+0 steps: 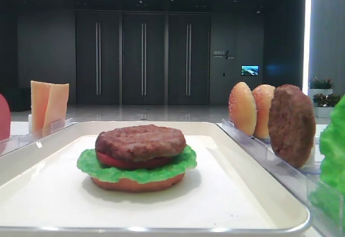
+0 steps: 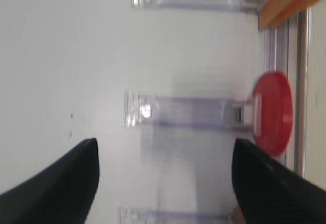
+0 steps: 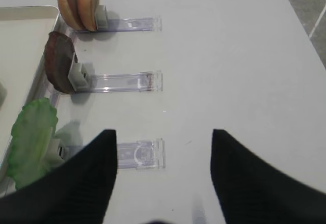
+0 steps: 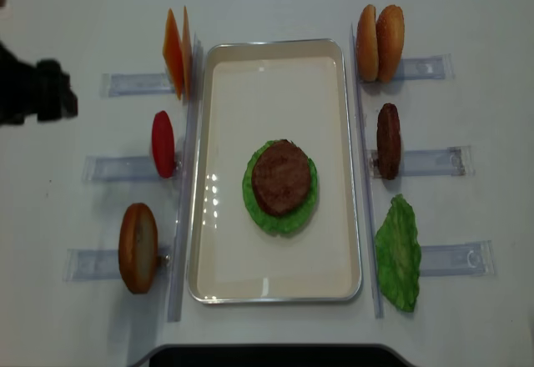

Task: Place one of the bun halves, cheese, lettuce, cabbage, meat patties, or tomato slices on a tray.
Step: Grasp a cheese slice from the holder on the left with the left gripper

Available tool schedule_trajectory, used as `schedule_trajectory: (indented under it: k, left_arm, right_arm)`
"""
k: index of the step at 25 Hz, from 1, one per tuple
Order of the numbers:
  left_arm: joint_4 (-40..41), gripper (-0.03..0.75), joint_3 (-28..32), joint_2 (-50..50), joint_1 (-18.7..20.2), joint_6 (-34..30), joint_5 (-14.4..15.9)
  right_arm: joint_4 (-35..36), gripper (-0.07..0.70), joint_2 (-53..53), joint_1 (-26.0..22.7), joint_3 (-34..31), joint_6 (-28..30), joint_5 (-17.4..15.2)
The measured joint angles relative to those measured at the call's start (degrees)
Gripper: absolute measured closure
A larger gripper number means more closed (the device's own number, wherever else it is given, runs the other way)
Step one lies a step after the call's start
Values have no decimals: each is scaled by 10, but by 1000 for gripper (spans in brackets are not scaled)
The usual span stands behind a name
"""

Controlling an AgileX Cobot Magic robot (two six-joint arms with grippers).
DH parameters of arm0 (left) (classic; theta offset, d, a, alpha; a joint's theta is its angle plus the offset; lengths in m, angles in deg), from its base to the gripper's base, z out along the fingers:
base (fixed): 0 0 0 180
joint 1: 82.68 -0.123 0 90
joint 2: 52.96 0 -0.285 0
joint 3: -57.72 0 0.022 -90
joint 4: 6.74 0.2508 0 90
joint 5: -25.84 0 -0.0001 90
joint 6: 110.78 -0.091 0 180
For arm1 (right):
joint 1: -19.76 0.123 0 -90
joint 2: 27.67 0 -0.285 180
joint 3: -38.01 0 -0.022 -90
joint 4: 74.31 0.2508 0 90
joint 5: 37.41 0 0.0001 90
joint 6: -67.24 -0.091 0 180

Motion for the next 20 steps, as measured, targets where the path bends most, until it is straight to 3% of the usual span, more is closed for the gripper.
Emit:
schedule_trajectory:
  k: [6, 9, 12, 16, 20]
  left_arm:
    - [1, 115, -237, 210, 0, -9, 56]
    - [1, 124, -319, 277, 0, -10, 79]
    - [-12, 125, -367, 314, 0, -11, 90]
    - [-24, 125, -379, 321, 9, 4, 94]
    - [-1, 125, -380, 321, 72, 51, 100]
  right_arm:
    - [0, 240, 0, 0, 0, 0, 0]
    - [0, 240, 0, 0, 0, 0, 0]
    - [0, 240, 0, 0, 0, 0, 0]
    - [0, 240, 0, 0, 0, 0, 0]
    - [0, 240, 0, 0, 0, 0, 0]
